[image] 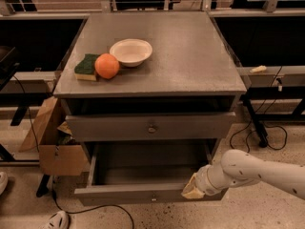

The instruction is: Close middle drawer

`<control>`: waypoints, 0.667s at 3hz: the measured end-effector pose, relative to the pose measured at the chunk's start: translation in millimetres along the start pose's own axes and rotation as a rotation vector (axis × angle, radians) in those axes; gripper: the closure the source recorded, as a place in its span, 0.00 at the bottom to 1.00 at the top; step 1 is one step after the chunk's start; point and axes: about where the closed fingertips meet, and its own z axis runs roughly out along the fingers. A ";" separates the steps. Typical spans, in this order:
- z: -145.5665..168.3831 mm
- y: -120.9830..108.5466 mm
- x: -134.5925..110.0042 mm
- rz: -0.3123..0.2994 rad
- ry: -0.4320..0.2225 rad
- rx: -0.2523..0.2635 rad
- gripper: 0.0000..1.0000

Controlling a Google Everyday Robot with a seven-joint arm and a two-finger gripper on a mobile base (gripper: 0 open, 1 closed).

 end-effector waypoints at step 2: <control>1.5 -7.7 -2.2 0.001 -0.004 0.010 0.64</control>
Offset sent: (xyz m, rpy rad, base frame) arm 0.0489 0.0030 0.0018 0.0130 -0.0381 -0.0214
